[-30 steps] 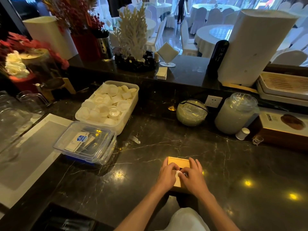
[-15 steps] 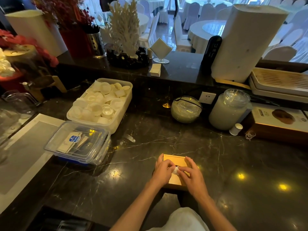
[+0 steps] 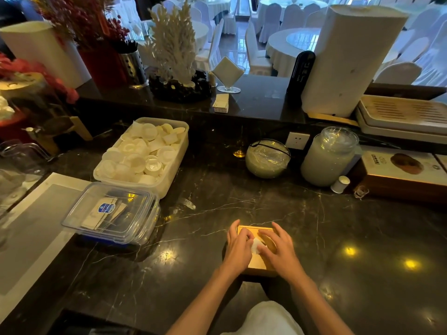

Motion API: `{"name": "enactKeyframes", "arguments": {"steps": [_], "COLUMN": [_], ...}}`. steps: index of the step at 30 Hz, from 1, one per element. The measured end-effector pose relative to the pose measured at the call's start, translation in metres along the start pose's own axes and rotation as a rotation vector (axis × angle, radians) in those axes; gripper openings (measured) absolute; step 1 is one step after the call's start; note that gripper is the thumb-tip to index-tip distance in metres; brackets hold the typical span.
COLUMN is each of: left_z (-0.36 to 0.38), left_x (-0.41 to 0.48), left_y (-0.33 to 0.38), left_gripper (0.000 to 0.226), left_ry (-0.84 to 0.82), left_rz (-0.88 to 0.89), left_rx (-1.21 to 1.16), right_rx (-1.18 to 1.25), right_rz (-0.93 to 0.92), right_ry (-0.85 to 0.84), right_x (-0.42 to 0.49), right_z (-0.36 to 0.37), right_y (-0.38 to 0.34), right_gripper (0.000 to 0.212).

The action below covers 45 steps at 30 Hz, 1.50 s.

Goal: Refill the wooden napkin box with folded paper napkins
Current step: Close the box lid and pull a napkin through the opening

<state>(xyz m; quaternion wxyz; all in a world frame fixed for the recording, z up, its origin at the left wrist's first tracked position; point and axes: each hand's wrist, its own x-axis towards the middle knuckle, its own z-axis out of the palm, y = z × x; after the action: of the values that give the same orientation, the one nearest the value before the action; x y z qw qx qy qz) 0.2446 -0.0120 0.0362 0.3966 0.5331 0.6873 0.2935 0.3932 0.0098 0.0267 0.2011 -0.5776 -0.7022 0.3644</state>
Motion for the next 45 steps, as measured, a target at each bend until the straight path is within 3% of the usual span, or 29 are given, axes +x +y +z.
{"name": "enactKeyframes", "arguments": {"steps": [2,6,12,20,24,31,39,45], "left_z": [0.0,-0.004,-0.014,-0.013,-0.015,-0.019,-0.011,-0.01], "left_x": [0.0,-0.001,0.005,0.013,0.013,0.017,0.023,0.025], "left_y": [0.0,0.0,-0.005,-0.006,-0.005,-0.012,-0.023,-0.025], "left_gripper": [0.011,0.011,0.009,0.009,0.009,0.014,0.02,0.017], "left_ry": [-0.007,-0.027,-0.214,-0.174,-0.117,-0.193,-0.162,-0.15], "left_rz": [0.012,0.029,0.025,0.013,-0.011,0.006,-0.005,-0.023], "left_rx": [-0.009,-0.029,-0.041,-0.058,-0.077,-0.07,-0.101,-0.158], "right_rx": [-0.037,0.013,0.044,-0.079,-0.101,-0.073,-0.03,-0.018], "right_rz": [-0.002,0.039,0.026,-0.027,-0.033,-0.042,-0.006,-0.003], "right_ry": [-0.097,-0.101,-0.165,-0.29,-0.297,-0.261,-0.219,-0.295], "right_x": [0.003,0.012,0.014,0.017,0.02,0.02,0.024,0.024], "right_z": [-0.005,-0.015,-0.023,-0.028,-0.032,-0.029,-0.025,-0.029], "right_y": [0.005,0.005,0.005,0.008,0.004,0.008,0.014,0.012], "right_gripper": [0.032,0.003,0.006,0.013,0.008,0.011,0.011,0.017]}}
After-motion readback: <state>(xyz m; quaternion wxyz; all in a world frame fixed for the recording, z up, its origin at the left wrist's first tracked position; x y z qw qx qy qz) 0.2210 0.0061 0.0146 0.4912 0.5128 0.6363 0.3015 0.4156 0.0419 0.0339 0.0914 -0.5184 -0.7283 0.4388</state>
